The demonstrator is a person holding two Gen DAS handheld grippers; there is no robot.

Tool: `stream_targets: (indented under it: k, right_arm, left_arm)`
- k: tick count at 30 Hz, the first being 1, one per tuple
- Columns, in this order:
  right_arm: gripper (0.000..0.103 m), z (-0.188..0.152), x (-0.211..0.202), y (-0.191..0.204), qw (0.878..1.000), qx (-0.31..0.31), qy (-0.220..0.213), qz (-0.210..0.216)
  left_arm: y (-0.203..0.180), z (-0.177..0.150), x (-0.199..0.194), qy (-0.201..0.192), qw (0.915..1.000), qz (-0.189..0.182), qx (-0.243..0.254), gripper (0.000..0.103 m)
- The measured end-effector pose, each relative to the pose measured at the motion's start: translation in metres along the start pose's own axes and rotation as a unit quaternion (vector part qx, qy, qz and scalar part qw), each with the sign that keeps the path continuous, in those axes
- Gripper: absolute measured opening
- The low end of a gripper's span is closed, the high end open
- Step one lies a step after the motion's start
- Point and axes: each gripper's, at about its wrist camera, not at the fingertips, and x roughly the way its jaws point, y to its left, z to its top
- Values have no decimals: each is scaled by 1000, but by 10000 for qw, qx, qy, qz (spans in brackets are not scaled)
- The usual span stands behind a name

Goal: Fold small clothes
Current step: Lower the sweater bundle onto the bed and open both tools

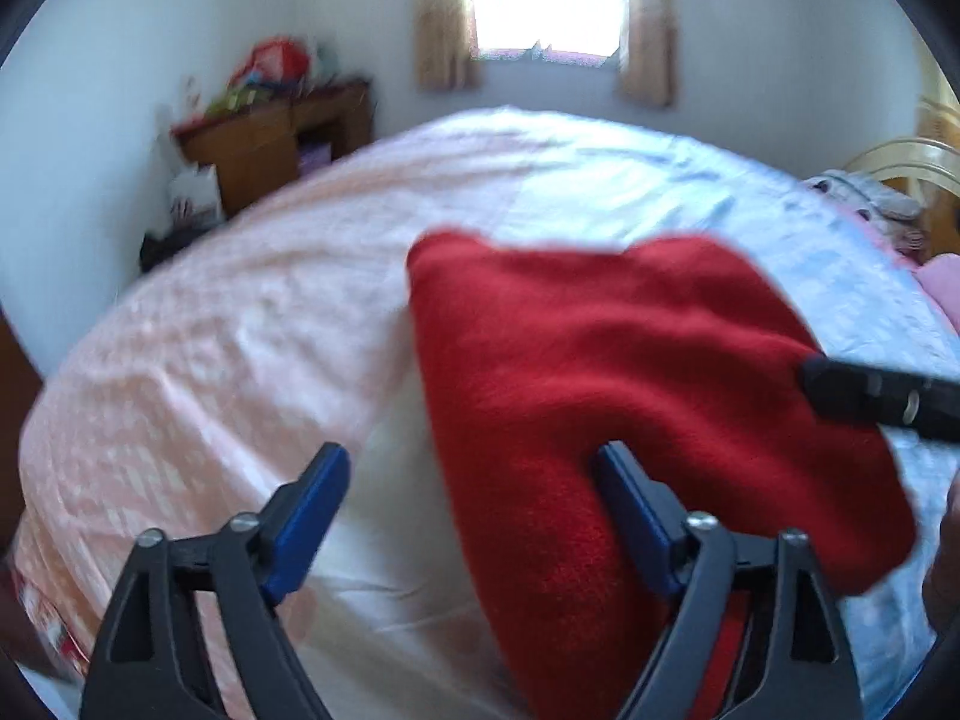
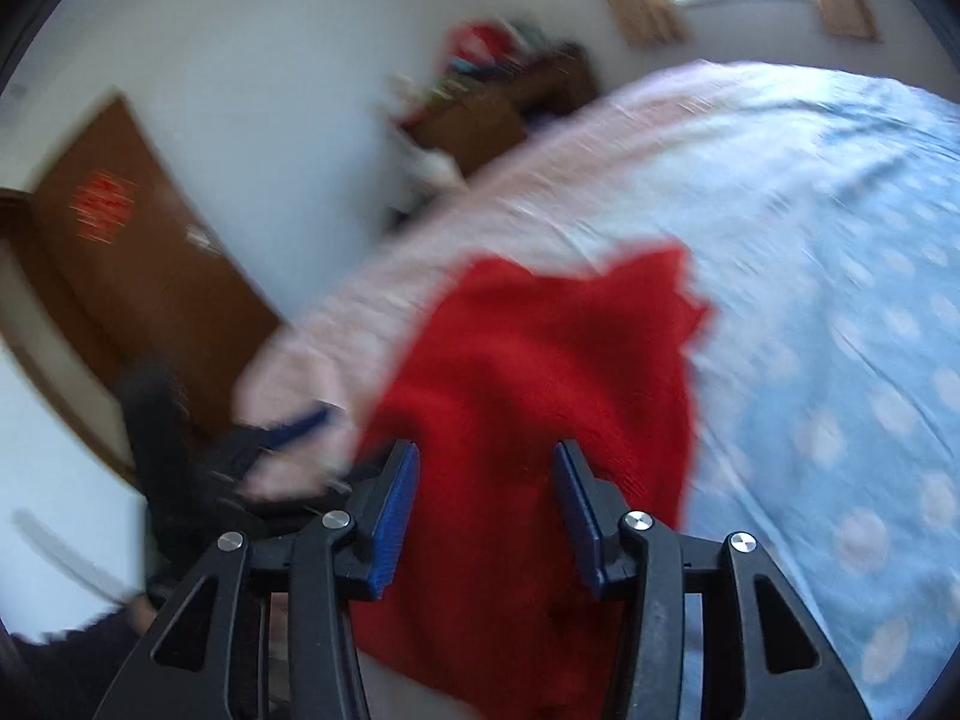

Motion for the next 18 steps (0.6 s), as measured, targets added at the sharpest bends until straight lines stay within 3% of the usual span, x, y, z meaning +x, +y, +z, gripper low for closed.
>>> stream_targets:
  k: [3,5,7,9,14,18]
  right_arm:
    - [47,-7,-1,-27,9986,414,-133,-317]
    - [48,-11,-9,-35,9979,603,-132,-186]
    - [56,-16,-23,-33,9969,663,-174,-395]
    - [57,-22,-40,-26,9965,612,-368,-424]
    - [65,-47,-91,8,9857,163,-1056,-1303]
    - [67,-50,-117,32,9760,-78,-1441,-1631]
  left_arm:
    - [11,-6,-1,-62,9995,-191,-253,102]
    - [13,-13,-6,-90,9992,-209,-316,102]
    - [15,-16,-17,-81,9988,-264,-406,102]
    - [16,-14,-32,-73,9988,-308,-364,102]
    - [8,-3,-65,-427,9975,-422,-360,102]
    - [-2,4,-94,-778,9959,-431,-193,102]
